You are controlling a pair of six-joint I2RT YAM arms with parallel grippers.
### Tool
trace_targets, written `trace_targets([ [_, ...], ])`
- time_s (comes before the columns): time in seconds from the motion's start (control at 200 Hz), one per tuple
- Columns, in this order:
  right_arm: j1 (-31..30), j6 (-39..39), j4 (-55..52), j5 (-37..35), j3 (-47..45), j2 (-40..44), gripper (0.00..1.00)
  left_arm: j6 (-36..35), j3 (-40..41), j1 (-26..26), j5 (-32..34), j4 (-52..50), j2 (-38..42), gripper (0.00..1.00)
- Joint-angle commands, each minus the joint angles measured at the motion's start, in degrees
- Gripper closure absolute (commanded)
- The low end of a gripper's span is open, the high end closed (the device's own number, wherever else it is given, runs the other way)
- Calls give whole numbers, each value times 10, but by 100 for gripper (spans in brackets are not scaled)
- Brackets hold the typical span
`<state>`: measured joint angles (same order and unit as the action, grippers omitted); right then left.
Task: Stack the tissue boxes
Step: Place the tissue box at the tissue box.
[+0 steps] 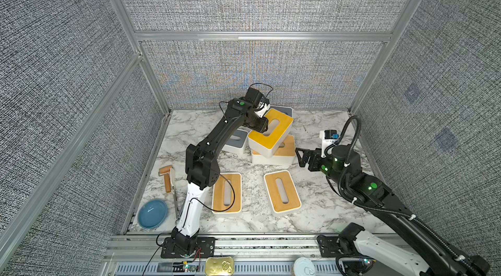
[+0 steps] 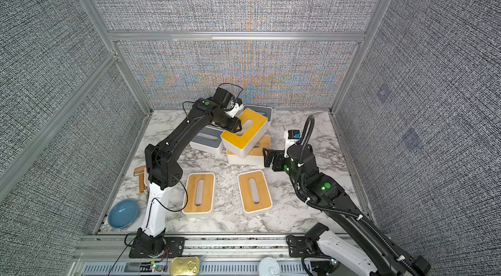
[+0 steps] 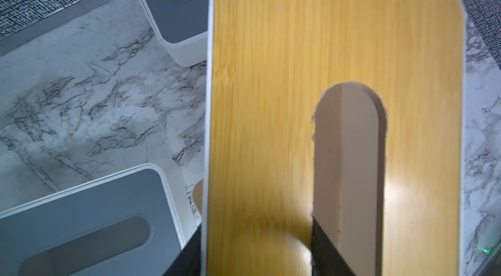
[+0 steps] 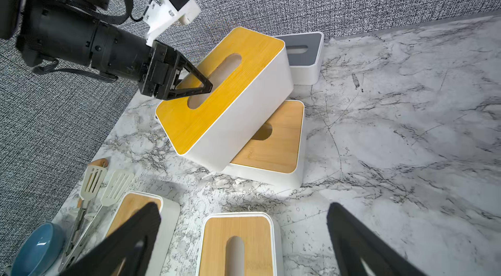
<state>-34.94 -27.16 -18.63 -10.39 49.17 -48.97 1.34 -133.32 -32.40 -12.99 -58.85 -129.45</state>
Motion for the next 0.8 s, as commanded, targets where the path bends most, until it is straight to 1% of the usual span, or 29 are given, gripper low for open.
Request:
trace_targets([
  [0.0,0,1,0,-7,4,0,1,-9,-4,-5,11,-15,-9,82],
  [0.305,-1,3,3,-7,2,-2,1,-6,-2,-10,19,-17,-18,81],
  [0.45,-1,3,3,-7,2,-4,1,-4,-2,-10,17,-12,-5,78],
  [0.5,-1,3,3,-8,1,-4,1,-3,-2,-10,17,-11,0,73],
  [0.645,-1,4,3,-9,0,-5,1,3,-2,-11,23,-9,17,55],
  [0.795,-1,5,5,-9,1,-7,1,11,2,-11,24,1,35,45],
])
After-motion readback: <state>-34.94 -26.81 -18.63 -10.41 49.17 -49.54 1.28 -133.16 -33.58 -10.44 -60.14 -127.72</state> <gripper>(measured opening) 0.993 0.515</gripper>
